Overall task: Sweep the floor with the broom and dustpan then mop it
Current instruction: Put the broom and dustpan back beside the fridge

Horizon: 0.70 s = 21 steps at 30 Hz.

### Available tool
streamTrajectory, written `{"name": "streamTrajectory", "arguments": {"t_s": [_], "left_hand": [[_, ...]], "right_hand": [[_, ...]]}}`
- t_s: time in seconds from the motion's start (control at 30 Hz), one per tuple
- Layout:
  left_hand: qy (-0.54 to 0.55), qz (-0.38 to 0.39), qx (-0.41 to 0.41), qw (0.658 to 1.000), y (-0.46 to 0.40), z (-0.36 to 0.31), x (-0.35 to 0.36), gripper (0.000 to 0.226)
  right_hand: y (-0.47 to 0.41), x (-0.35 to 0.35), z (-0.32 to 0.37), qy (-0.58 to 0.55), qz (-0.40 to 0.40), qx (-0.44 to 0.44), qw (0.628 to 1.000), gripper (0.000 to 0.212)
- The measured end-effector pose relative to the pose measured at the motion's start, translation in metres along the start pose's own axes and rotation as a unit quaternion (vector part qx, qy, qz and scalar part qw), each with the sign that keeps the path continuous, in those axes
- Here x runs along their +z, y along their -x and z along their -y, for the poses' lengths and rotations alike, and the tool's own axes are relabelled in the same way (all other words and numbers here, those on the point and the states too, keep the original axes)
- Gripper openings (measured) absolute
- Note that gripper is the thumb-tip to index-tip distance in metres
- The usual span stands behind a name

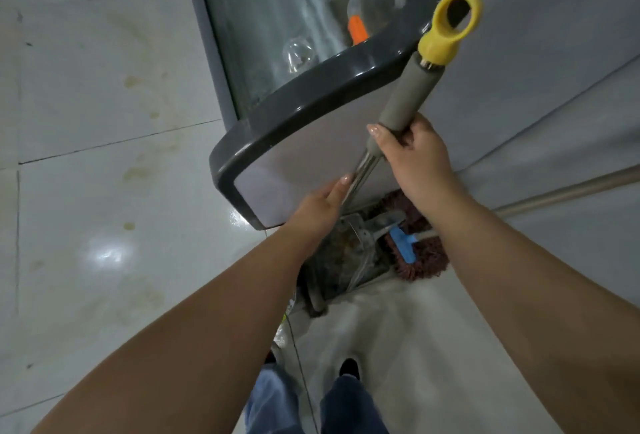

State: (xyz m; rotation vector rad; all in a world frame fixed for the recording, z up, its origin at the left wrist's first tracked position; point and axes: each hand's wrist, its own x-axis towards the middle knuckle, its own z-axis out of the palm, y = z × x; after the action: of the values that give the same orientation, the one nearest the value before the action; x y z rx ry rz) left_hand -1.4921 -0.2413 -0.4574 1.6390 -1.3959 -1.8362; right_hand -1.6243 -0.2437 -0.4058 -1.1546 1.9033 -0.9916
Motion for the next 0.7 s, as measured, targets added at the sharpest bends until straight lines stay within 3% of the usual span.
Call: {"name": "streamTrajectory", "arguments": {"t_s": [0.13,0.3,0.53,0.7], "left_hand": [[0.013,-0.011,0.020,1.000,-0.017,-0.008,0.016,0.053],[-0.029,-0.015,0.039,0.999,-0.023,-0.009,0.017,0.047],[-0.045,-0.009,0.037,0.998,-0.034,-0.016,0.006,0.052],[-0.012,-0.030,0.019,0.999,-0.020,-0.017,0.001,0.045]], "right_hand": [[-0.012,0.004,-0.020,-0.033,0.030,0.033,0.998,0.021],[-0.015,0.013,-0.040,-0.016,0.083,0.072,0.994,0.042],[-0.029,0.011,-0.045,-0.041,0.090,0.116,0.988,0.050],[-0.022,0.008,-0.048,-0.046,0.081,0.158,0.983,0.069]]}}
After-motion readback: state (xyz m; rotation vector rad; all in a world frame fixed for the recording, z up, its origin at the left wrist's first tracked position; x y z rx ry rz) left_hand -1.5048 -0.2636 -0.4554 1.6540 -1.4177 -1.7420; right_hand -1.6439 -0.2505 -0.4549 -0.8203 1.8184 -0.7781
